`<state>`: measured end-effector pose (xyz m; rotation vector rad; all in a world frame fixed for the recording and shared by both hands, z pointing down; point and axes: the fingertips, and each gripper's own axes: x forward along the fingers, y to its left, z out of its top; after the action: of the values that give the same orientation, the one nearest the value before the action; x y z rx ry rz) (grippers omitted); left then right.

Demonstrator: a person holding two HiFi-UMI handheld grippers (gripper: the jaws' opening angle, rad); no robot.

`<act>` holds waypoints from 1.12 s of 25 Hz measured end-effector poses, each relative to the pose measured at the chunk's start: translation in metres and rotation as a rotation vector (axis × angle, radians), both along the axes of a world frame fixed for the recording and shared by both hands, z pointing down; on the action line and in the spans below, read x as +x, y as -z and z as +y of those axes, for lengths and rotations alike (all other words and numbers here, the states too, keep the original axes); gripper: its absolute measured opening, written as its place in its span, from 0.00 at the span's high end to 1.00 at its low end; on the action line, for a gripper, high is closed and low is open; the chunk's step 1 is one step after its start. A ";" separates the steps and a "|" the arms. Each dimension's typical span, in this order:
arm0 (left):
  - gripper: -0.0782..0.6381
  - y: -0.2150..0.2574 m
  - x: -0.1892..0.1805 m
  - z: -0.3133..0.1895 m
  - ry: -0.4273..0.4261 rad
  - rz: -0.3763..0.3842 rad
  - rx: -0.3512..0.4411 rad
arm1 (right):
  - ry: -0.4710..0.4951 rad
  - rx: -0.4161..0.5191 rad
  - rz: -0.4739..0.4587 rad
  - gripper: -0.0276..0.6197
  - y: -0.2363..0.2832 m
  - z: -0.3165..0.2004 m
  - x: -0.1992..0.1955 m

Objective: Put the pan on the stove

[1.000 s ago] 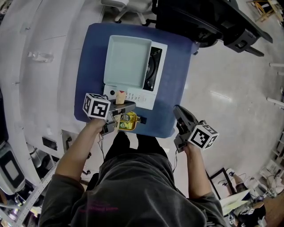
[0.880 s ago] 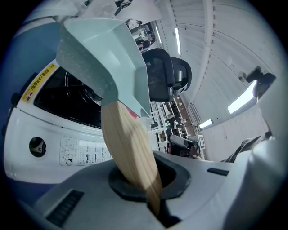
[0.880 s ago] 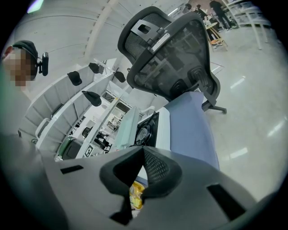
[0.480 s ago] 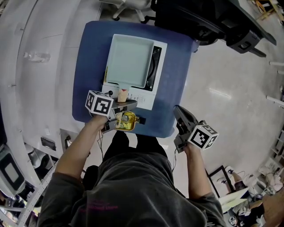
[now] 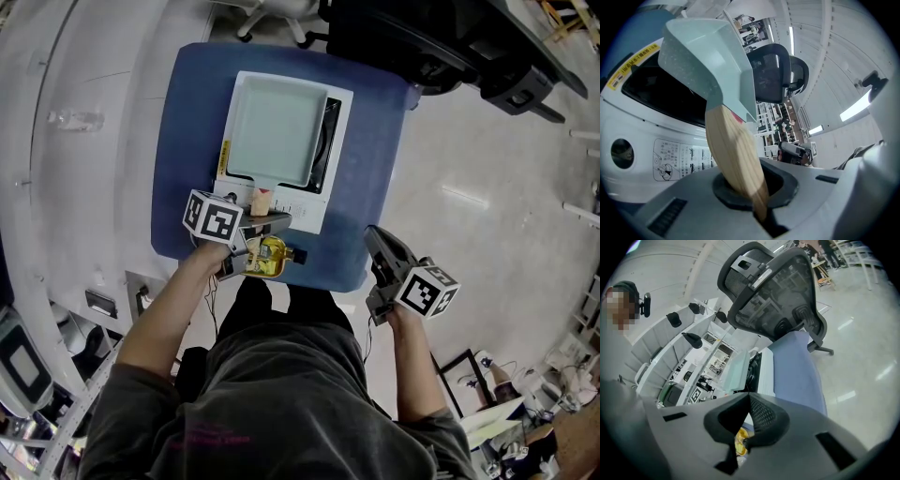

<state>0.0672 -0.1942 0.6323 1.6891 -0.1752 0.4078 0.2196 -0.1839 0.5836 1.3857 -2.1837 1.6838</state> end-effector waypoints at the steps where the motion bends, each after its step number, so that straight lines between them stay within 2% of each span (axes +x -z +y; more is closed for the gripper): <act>1: 0.89 -0.001 0.000 0.000 0.001 -0.002 -0.003 | -0.001 -0.003 0.000 0.95 0.000 0.000 0.000; 20: 0.87 0.002 0.005 -0.001 0.011 0.022 -0.064 | 0.017 -0.008 -0.009 0.95 -0.003 -0.001 -0.002; 23: 0.81 0.000 0.003 -0.004 0.016 0.004 -0.061 | 0.021 -0.004 -0.013 0.95 -0.003 0.000 -0.003; 28: 0.68 0.004 -0.003 -0.007 0.048 0.015 -0.072 | 0.032 0.002 -0.016 0.95 -0.003 0.000 -0.006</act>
<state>0.0640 -0.2014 0.6284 1.6140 -0.1883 0.3614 0.2133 -0.1836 0.5862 1.3352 -2.2046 1.6885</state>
